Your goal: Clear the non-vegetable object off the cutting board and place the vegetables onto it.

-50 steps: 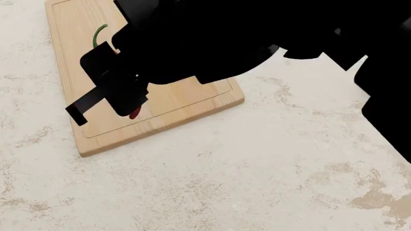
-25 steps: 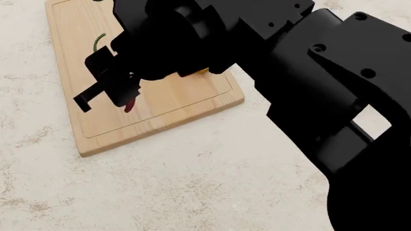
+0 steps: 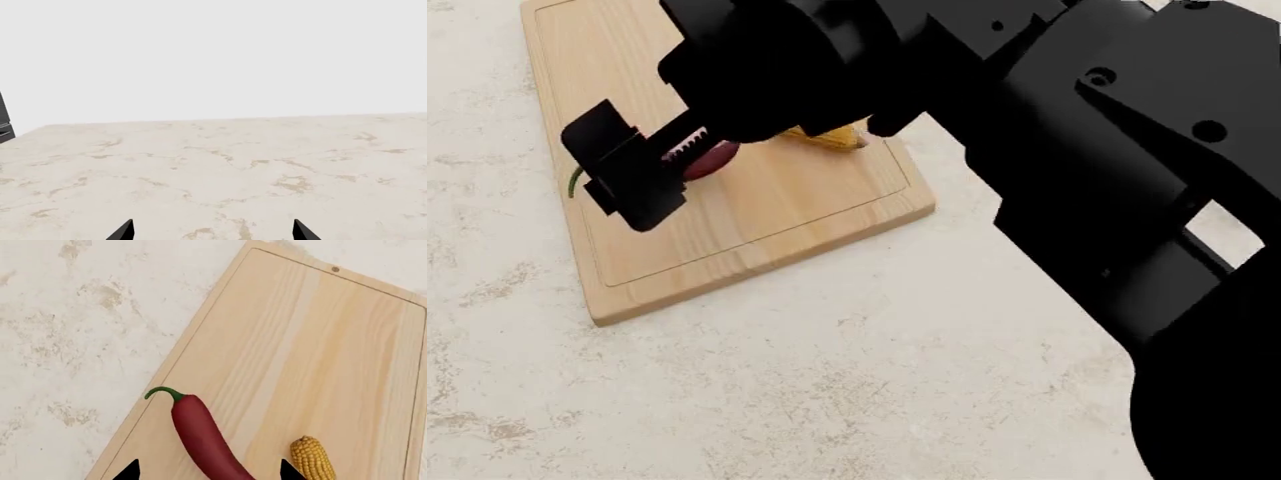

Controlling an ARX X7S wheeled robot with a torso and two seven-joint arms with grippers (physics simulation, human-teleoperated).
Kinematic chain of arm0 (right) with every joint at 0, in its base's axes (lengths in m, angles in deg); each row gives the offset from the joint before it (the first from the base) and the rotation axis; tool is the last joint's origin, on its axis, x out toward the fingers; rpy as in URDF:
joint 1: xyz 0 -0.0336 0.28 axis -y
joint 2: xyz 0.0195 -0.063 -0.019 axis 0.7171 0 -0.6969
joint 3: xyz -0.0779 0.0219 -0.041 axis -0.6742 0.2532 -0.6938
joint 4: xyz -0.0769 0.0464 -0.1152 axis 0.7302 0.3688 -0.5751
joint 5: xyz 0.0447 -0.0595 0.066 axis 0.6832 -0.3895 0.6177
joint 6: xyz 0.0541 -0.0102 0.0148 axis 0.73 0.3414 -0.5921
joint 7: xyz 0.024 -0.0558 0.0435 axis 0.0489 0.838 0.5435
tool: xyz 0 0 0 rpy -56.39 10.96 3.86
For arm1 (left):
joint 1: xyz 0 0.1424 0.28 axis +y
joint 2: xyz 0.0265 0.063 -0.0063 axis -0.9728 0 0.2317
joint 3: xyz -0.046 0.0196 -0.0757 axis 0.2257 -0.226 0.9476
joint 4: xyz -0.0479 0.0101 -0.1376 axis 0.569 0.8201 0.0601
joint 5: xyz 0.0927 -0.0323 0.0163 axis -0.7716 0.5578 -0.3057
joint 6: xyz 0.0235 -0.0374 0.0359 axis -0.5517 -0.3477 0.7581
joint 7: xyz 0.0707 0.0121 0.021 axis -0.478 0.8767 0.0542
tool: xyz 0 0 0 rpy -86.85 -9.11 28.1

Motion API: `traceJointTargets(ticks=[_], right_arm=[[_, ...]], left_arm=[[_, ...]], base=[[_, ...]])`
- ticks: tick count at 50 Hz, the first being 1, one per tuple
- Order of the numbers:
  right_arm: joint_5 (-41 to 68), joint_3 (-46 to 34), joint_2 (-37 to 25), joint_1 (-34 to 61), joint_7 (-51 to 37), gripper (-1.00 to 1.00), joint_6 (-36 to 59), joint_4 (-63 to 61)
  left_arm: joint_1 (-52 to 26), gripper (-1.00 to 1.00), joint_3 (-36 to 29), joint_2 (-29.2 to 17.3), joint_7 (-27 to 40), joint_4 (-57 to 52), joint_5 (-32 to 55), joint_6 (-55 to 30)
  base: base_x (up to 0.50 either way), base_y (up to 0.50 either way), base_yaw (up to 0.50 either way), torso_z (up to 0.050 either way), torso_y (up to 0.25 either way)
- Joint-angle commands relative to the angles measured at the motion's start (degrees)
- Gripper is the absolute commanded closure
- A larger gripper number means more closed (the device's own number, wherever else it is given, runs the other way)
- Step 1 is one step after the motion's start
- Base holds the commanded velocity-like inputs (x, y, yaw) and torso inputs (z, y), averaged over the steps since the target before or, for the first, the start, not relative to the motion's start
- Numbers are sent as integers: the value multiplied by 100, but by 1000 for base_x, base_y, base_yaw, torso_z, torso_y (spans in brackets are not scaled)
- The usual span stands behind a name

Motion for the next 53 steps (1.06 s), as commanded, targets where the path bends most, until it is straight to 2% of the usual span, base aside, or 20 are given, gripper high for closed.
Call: traceJointTargets(ticks=[1,16,29,35,39,44,45,50,51,53], right_arm=[[641,607,-649,755,-825,-100,547,-1263],[1878,1276,-1744,1333,-2580,-100,1007,-2711],[2511,1573,-2708,1636,-4140,-100,1136,-4728],[3447,1854,-3219,1701,-5536,-100,592,-5810],[3615,2072,-3495,1698,-5890,-100,385,-6348],[3626,2120,-3485,1669,-5917,-100,418,-6343],[4011,2193,-3912,1747,-6530,-100,160,-6841],[4043,2244,-3902,1715,-6581,-100,184,-6851],[4903,2571,-4129,2076,-7441,-100,278,-7228],[5006,2697,-4086,2009,-7654,-100,348,-7212]], left_arm=[[-88,-100,140,130,-146,28,-57,-7],[-62,-100,144,97,-99,-210,8,-142],[119,-100,156,-3,-27,-576,105,-343],[425,-100,366,-203,173,-1704,521,-949],[659,-100,616,-352,397,-2449,853,-1383],[662,-100,618,-356,406,-2461,862,-1390],[998,-100,980,-548,656,-3285,1293,-1856],[1013,-100,996,-555,683,-3329,1322,-1884],[1181,-100,1165,-721,782,-3648,1426,-1988],[1187,-100,1170,-724,792,-3663,1436,-1996]], base=[[0,0,0,0,0],[0,0,0,0,0],[0,0,0,0,0],[0,0,0,0,0],[0,0,0,0,0],[0,0,1,0,-2],[0,0,0,0,0],[0,0,0,0,0],[0,0,0,0,0],[0,0,0,0,0]])
